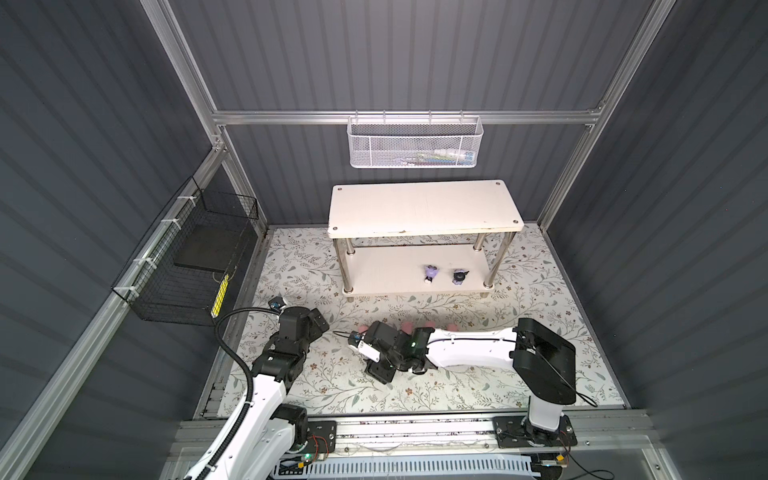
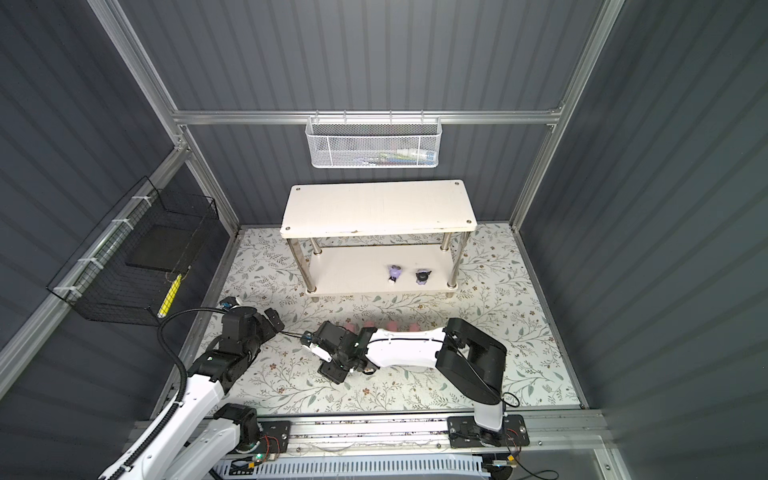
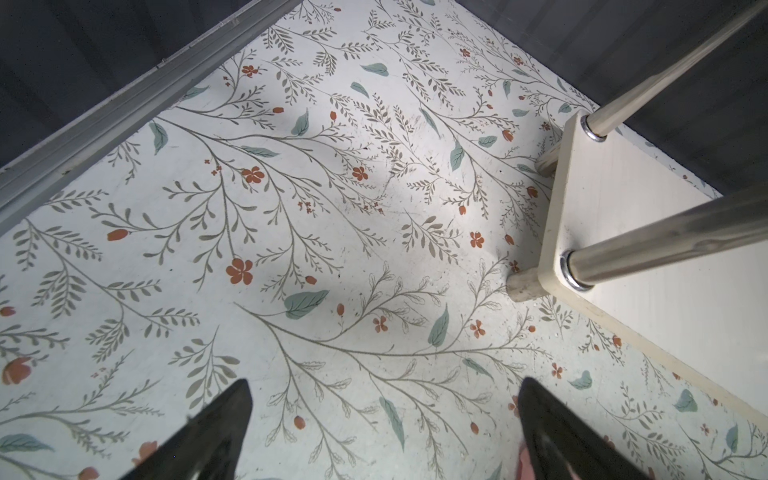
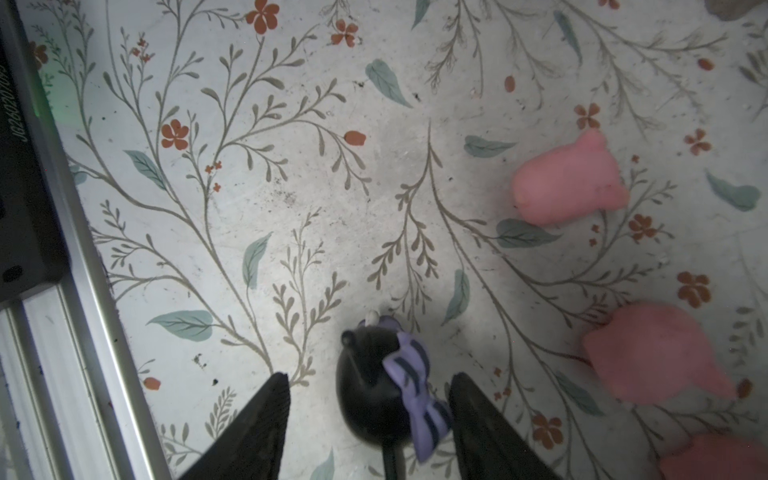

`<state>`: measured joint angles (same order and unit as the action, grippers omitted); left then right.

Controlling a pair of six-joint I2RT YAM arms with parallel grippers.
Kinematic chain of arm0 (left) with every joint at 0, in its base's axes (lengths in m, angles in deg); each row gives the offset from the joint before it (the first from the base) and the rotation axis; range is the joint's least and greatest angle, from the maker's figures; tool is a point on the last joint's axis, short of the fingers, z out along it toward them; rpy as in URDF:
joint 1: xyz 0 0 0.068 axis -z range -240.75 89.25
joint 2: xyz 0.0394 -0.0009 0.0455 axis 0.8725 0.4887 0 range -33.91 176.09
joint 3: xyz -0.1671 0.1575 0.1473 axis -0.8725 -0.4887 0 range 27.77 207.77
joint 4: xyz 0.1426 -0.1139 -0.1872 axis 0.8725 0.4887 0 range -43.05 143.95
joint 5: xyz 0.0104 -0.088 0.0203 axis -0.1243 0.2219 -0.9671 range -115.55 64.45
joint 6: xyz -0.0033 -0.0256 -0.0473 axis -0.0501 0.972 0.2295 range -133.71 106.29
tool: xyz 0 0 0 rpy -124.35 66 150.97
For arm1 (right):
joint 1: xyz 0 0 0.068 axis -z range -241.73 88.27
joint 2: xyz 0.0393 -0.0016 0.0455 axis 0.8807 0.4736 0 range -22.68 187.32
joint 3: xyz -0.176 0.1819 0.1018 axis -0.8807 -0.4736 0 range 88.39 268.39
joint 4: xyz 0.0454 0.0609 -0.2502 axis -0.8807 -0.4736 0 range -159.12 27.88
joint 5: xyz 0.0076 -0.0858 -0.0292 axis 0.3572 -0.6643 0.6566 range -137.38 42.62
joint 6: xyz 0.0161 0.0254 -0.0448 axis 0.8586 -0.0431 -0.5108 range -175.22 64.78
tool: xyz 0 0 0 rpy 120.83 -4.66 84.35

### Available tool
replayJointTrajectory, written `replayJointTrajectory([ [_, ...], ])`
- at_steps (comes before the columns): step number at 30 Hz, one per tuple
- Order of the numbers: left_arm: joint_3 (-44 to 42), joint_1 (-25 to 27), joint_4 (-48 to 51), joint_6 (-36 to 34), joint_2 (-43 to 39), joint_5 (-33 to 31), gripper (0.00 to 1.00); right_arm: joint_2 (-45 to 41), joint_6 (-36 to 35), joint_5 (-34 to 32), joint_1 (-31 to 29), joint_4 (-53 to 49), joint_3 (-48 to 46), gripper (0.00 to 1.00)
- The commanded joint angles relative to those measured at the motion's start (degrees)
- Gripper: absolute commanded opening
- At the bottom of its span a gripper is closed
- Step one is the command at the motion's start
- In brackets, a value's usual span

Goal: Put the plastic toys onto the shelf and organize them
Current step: 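Lower the right gripper and close it on the black cat figurine with purple bow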

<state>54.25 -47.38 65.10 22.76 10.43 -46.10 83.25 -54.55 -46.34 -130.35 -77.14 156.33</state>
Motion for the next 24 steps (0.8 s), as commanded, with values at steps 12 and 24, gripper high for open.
replayJointTrajectory([
  [12,-0.11,0.1,-1.89,-0.61,1.19,-0.71,1.0,1.79,-0.58,-1.04,-0.03,-0.78,1.33,0.5],
  [24,-0.55,0.08,-2.32,-0.52,1.55,-0.74,1.0,0.8,-1.41,-1.57,0.1,0.03,0.3,0.35],
])
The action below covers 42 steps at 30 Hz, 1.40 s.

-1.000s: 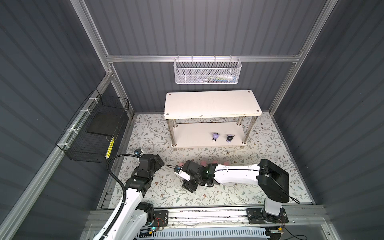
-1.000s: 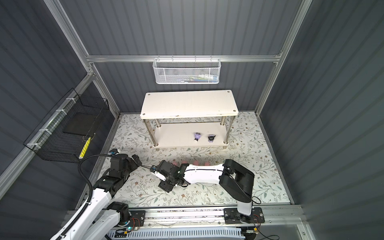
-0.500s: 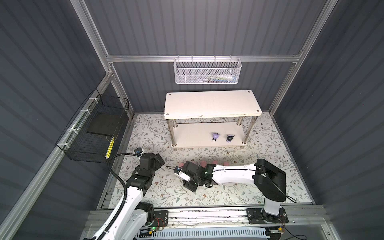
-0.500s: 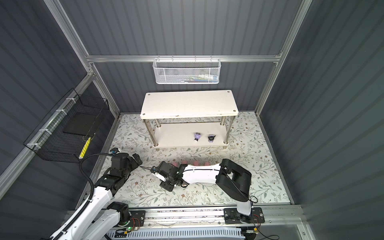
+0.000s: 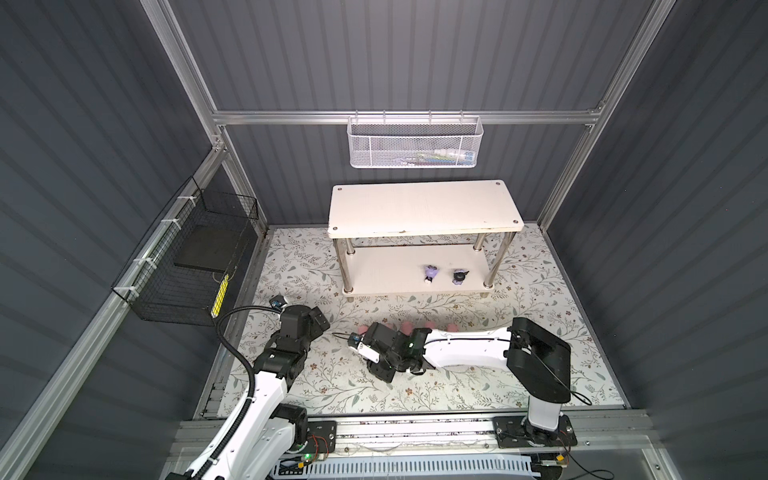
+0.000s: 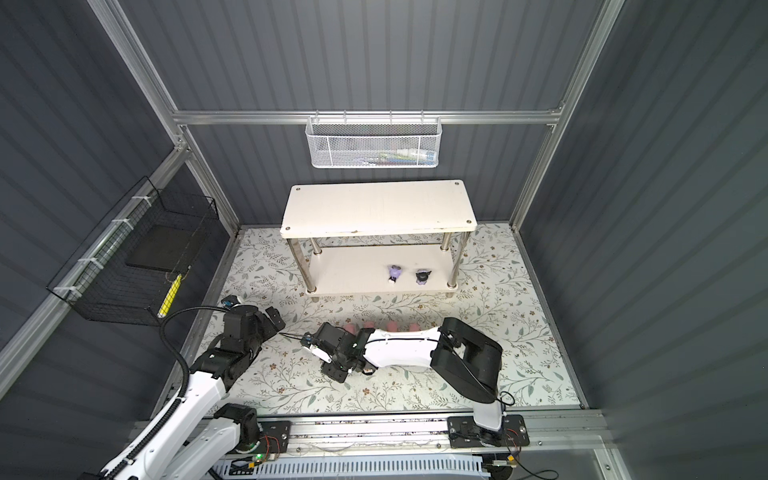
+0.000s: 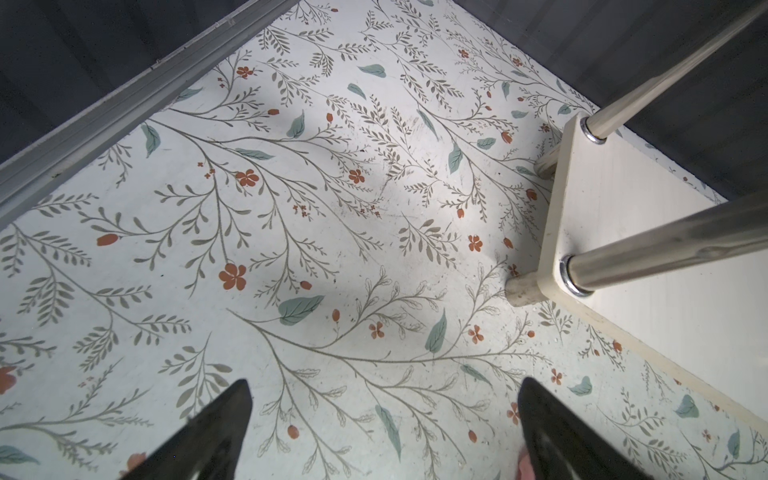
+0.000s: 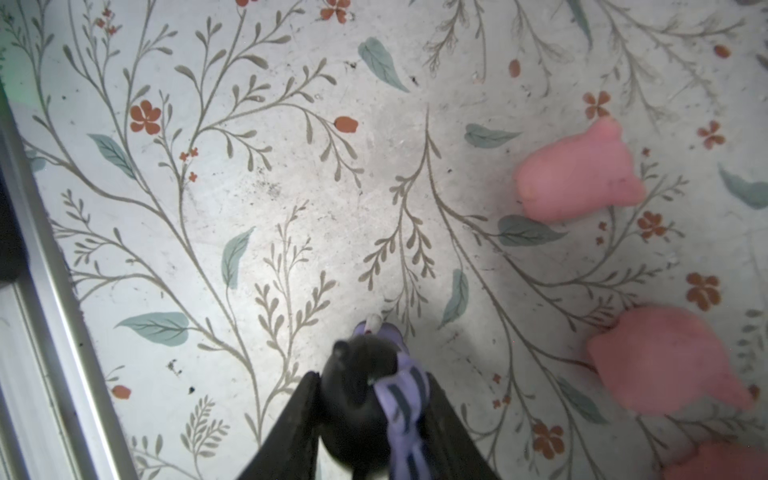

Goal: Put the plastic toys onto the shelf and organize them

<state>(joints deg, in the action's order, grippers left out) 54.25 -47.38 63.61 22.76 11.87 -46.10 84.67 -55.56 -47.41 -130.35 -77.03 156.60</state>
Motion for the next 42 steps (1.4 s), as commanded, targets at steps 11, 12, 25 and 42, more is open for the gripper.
replayJointTrajectory([
  [11,-0.85,0.04,-1.16,-0.52,0.31,-0.74,1.0,-8.13,-5.39,3.13,2.9,-4.53,-1.0,0.32],
  [12,-0.95,0.08,-1.22,-0.54,0.23,-0.83,1.0,-9.46,-6.28,3.65,3.49,-5.29,-0.86,0.32],
  [25,-2.25,0.08,-1.9,-0.1,-0.08,-0.75,1.0,-11.2,-16.4,8.26,13.98,-13.17,8.21,0.32],
  [42,-3.01,0.08,-2.83,-0.21,0.13,-0.95,1.0,0.59,-22.84,7.92,22.08,-11.08,20.85,0.32],
])
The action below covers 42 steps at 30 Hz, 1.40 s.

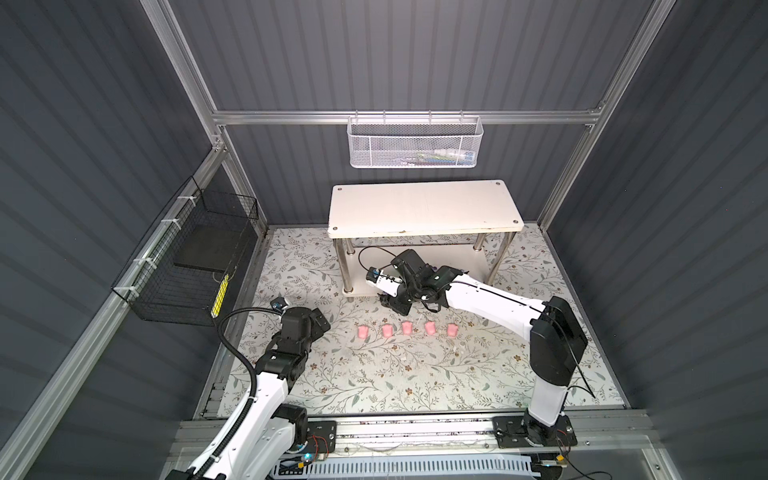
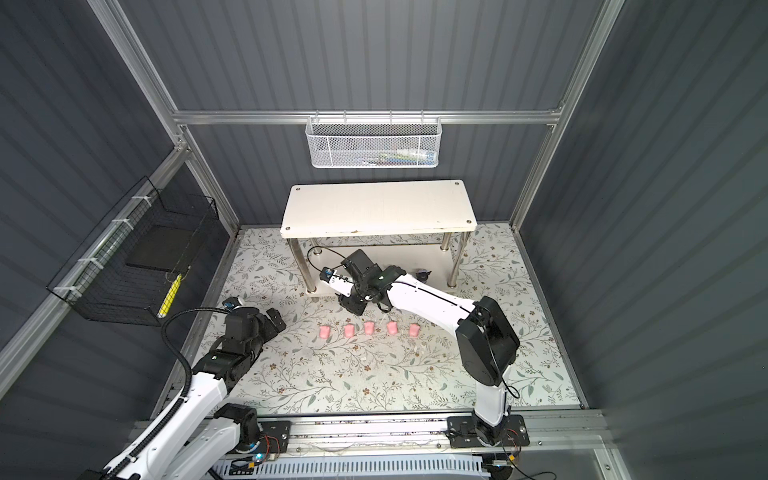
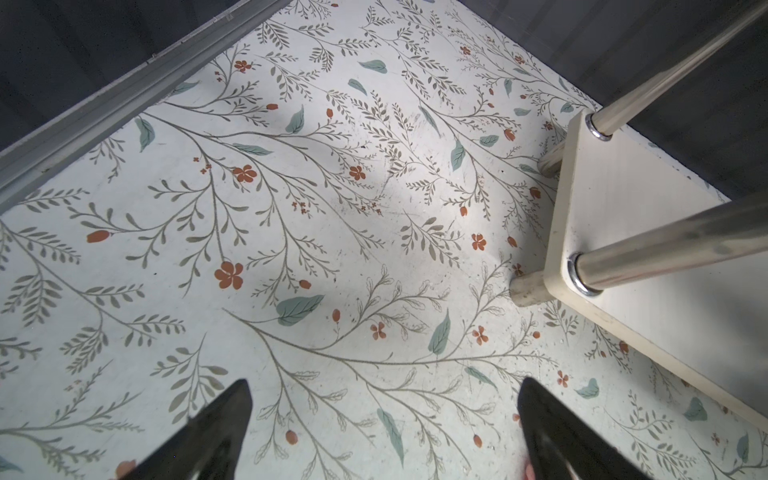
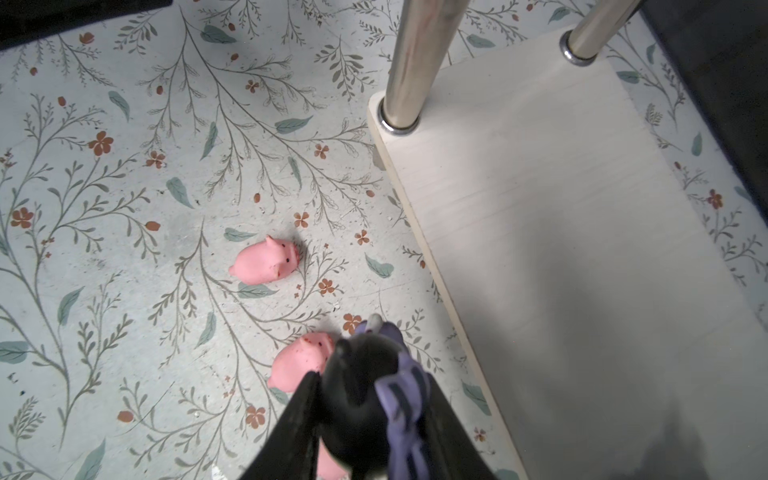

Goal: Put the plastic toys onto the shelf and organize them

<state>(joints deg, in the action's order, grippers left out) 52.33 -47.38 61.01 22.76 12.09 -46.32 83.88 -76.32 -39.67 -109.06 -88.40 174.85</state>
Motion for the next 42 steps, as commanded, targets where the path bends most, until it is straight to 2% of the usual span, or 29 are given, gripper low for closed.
replayJointTrajectory([
  [1,-1.02,0.08,-0.26,-0.26,-0.11,-0.76,1.0,1.85,-2.38,-0.12,0.91,0.39,3.23,0.32],
  [13,-1.04,0.08,-0.66,-0.43,0.58,-0.7,1.0,7.33,-5.41,-2.08,3.36,0.35,8.79,0.32],
  [42,-1.0,0.08,-1.21,-0.85,1.89,-0.96,1.0,11.47,-5.88,-4.88,4.46,3.7,9.01,0.34],
])
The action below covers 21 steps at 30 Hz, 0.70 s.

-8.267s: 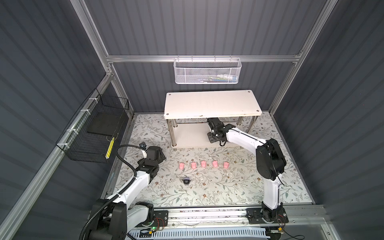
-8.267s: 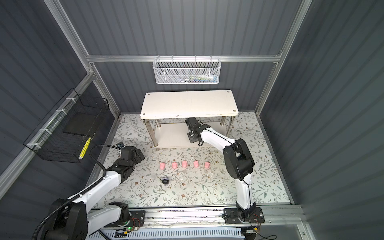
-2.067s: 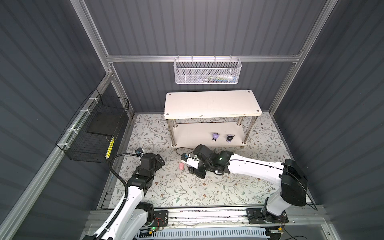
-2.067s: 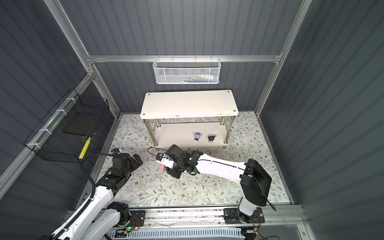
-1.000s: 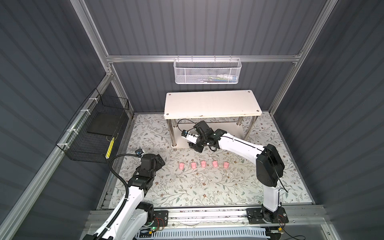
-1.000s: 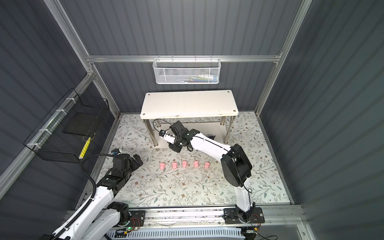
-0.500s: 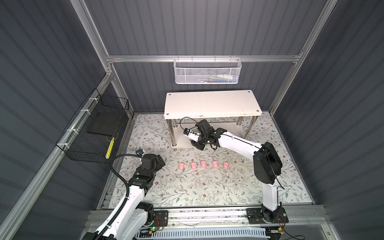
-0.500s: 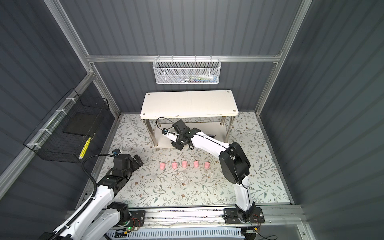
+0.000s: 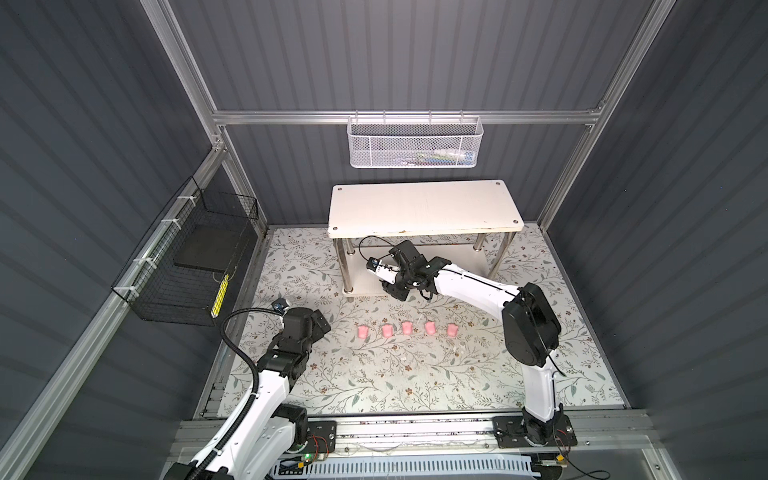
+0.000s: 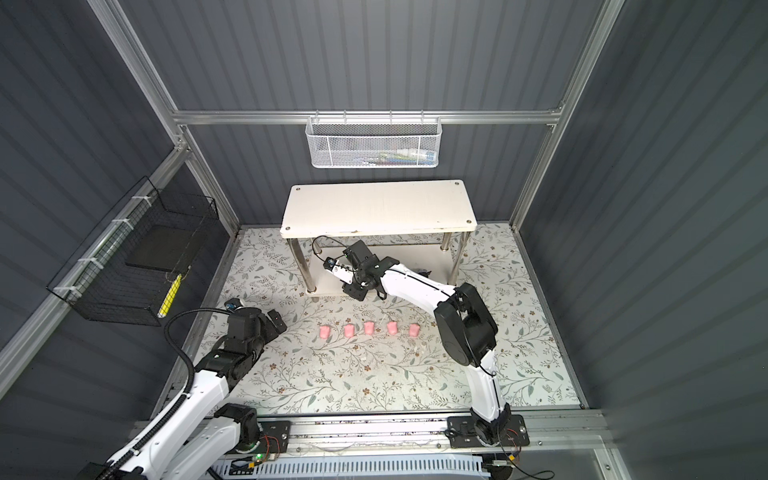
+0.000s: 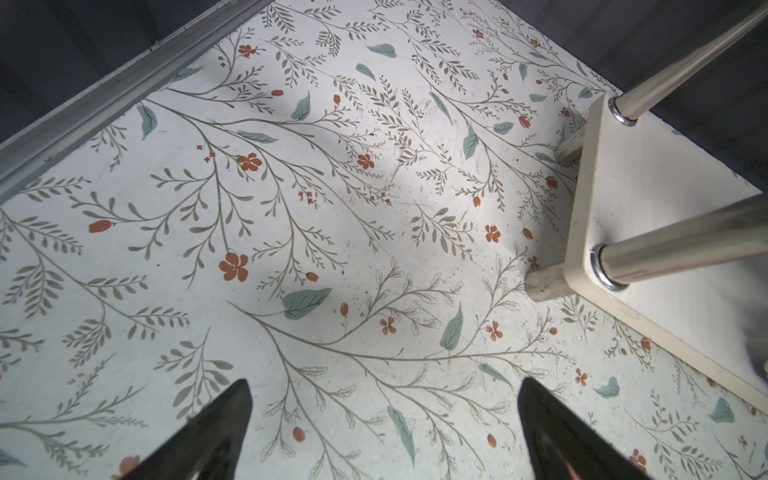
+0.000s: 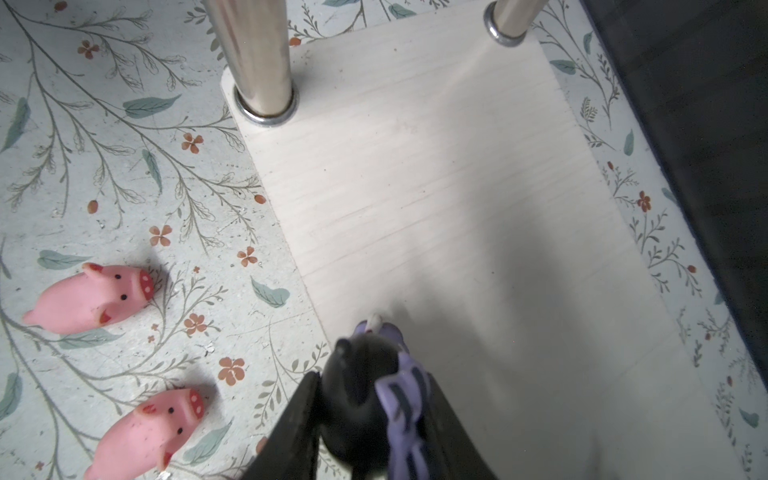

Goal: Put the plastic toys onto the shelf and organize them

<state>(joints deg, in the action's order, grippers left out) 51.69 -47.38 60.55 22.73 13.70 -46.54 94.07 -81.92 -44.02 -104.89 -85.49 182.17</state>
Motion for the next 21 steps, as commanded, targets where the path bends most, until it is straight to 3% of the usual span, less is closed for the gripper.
replayJointTrajectory([
  [1,-0.29,0.08,-0.81,-0.89,0.35,-0.72,1.0,1.44,-0.28,-0.53,0.32,0.74,1.83,0.34],
  [21,-0.54,0.08,-0.51,-0.85,0.32,-1.2,1.0,3.23,-1.26,2.91,1.98,4.16,3.28,0.35],
])
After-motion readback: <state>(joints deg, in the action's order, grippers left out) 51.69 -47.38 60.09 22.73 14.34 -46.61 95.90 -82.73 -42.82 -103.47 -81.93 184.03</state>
